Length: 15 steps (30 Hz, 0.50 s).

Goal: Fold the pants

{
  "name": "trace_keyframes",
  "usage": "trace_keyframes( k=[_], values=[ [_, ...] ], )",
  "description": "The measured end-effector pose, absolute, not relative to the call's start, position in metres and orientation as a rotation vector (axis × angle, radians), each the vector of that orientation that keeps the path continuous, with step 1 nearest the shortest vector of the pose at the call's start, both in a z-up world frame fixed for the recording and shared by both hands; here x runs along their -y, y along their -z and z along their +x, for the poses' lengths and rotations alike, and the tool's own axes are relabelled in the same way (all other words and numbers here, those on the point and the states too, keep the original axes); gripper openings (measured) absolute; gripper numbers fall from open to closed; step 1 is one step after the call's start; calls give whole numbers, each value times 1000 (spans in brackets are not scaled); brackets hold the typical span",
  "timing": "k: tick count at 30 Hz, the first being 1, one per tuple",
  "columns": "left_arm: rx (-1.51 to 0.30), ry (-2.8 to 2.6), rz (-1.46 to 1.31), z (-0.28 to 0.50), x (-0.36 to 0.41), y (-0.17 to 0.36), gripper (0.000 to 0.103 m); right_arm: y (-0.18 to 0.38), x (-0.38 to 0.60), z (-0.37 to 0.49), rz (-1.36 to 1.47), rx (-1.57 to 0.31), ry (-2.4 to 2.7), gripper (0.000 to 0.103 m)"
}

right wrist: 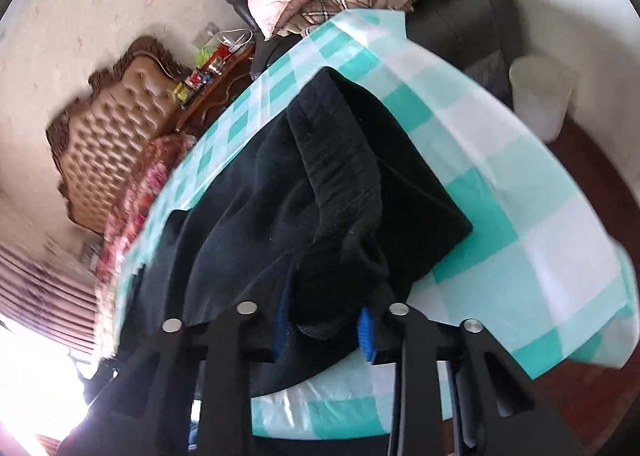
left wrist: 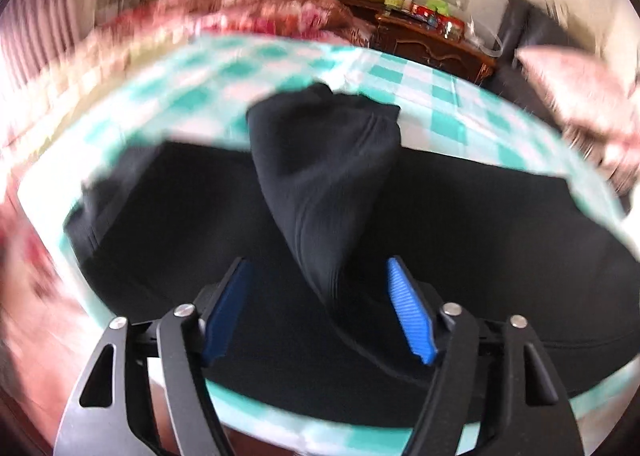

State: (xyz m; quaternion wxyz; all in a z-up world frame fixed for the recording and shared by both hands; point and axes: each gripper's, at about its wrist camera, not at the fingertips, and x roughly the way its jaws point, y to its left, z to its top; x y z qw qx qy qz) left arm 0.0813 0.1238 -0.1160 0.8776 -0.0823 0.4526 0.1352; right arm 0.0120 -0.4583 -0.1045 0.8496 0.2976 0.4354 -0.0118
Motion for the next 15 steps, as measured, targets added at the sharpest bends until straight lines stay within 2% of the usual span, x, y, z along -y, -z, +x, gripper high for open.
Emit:
trace_keyframes(
  k=[1,2,3,4,9,11,13,15],
  values=[
    [-949,-315,-73,91,-118,118,73,103,455,12,600,-915,35,25],
    [-956,-348,1,98,-115,121,60,102,452,13,579,-913,44,24],
    [-960,-371,64,105,-115,125,16,101,451,12,567,-910,49,23],
    [-971,-364,72,109,-117,127,14,100,452,11,568,-905,49,23],
    [-857,-303,-236,68,-160,85,13,92,461,4,594,-868,38,20],
    [-895,-261,-493,51,-190,92,14,95,461,6,582,-878,52,20],
    [-1003,-252,-698,43,-214,122,22,106,463,10,585,-904,72,20],
    [-1039,-283,-701,39,-219,138,44,112,463,10,572,-922,88,20]
  ],
)
